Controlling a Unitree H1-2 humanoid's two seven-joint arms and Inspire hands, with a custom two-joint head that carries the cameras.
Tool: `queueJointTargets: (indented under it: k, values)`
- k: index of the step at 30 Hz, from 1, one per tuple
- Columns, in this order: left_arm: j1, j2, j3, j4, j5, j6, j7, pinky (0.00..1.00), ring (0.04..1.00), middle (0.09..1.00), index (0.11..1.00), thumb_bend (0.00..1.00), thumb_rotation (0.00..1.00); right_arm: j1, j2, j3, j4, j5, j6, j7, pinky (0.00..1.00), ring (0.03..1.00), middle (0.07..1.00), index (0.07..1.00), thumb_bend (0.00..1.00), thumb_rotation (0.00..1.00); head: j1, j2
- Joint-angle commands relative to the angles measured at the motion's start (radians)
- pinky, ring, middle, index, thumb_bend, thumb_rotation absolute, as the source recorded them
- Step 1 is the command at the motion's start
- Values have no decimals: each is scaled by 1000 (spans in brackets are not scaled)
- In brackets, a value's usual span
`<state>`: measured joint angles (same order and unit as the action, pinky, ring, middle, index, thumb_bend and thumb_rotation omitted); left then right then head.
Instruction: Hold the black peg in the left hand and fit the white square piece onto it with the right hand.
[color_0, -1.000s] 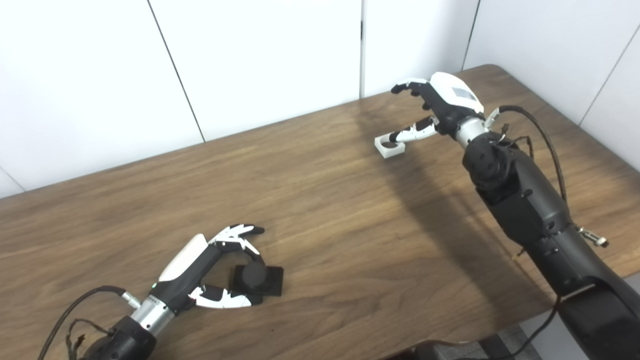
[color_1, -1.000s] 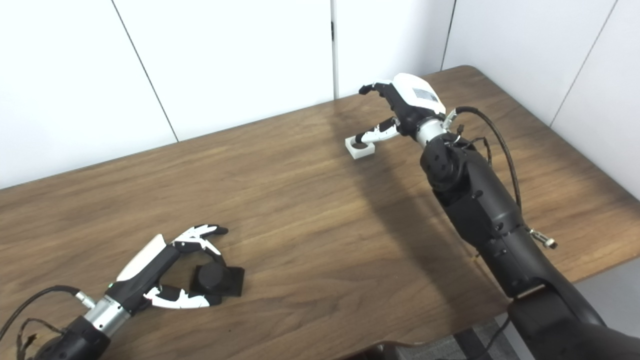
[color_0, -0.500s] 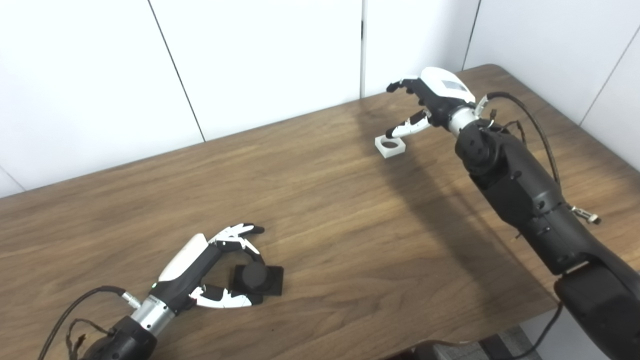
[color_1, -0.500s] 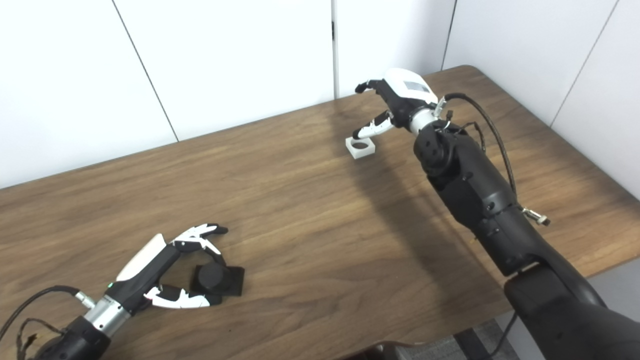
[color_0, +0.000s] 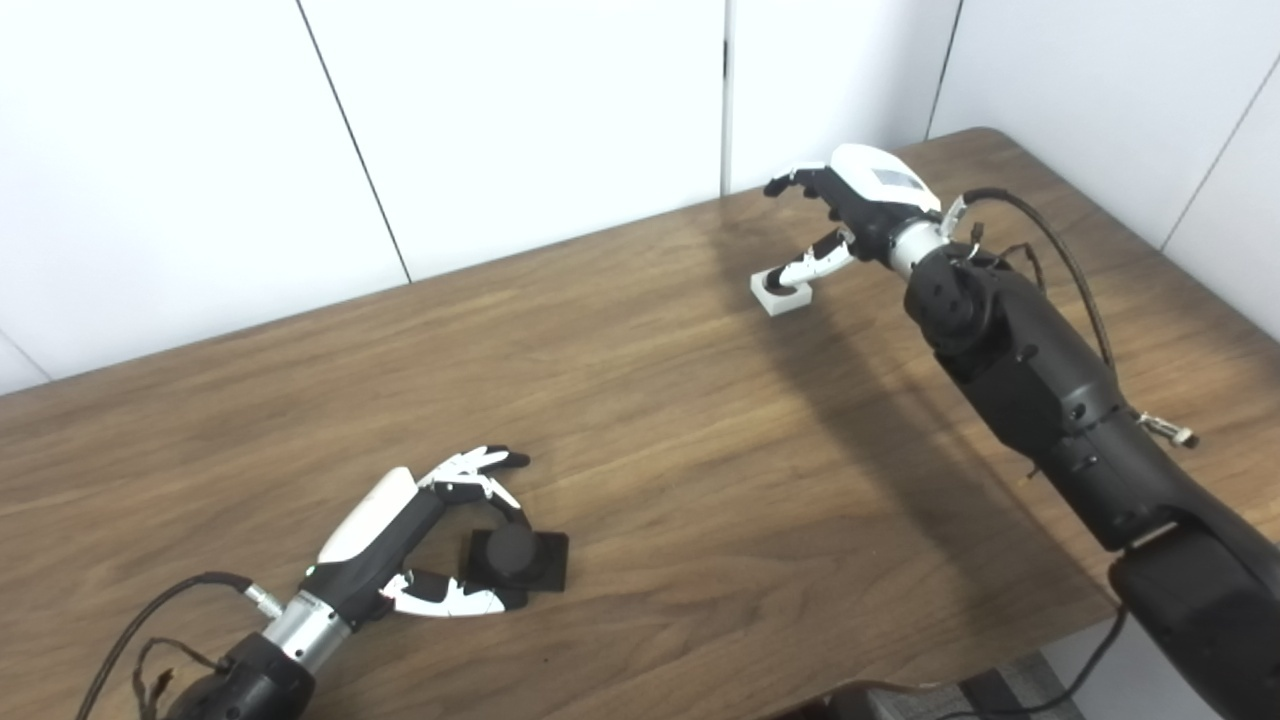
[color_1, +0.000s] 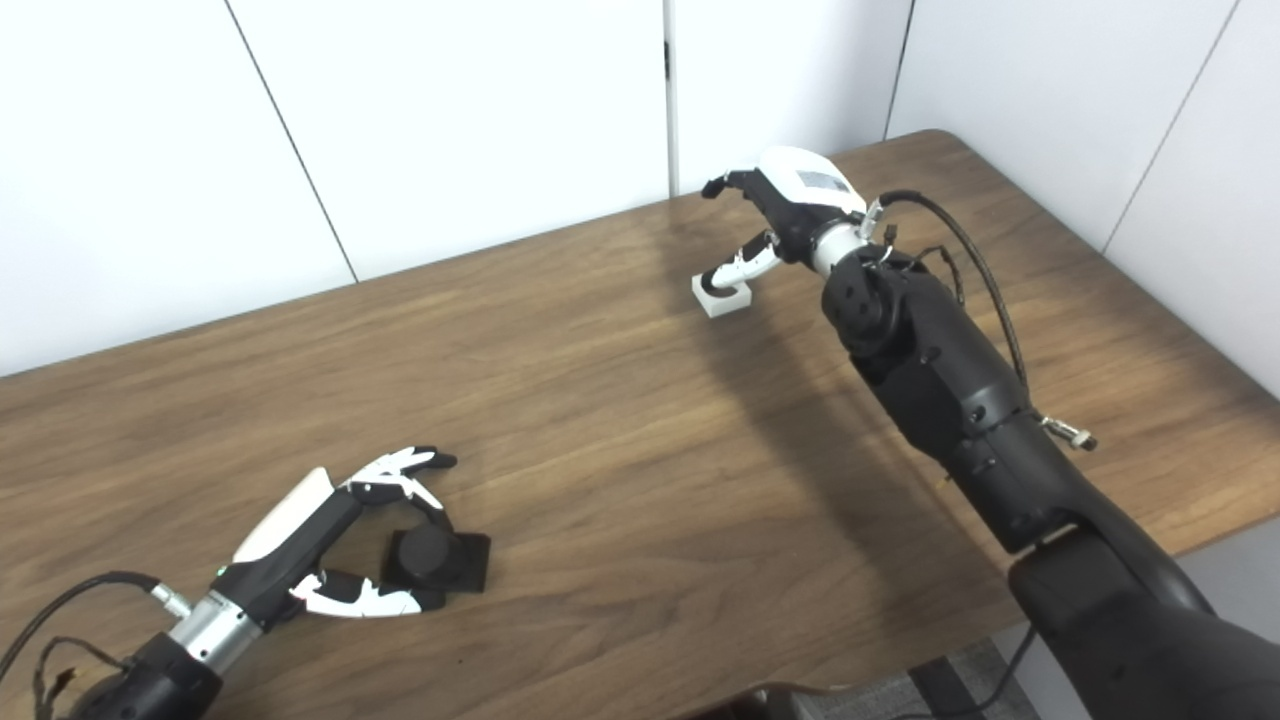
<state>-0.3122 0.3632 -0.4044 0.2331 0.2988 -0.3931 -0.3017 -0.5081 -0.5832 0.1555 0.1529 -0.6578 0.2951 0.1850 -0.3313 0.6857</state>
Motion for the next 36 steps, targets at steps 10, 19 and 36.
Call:
queueJointTargets:
  k: [10,19,36]
  values:
    - [38,17,-33,33,48,32,-51,951,942,889,494,516,74,-35,-37,10,-47,-30,-5,23,696,834,872,799,657,429,-7,2]
    - [32,19,-35,42,51,22,-44,919,937,884,493,516,75,-36,-49,23,-43,-32,-12,56,703,837,877,796,672,442,-1,8]
    - [38,20,-37,34,49,30,-42,935,936,886,493,515,78,-47,-65,53,-18,-58,-20,77,707,831,876,795,679,451,9,12]
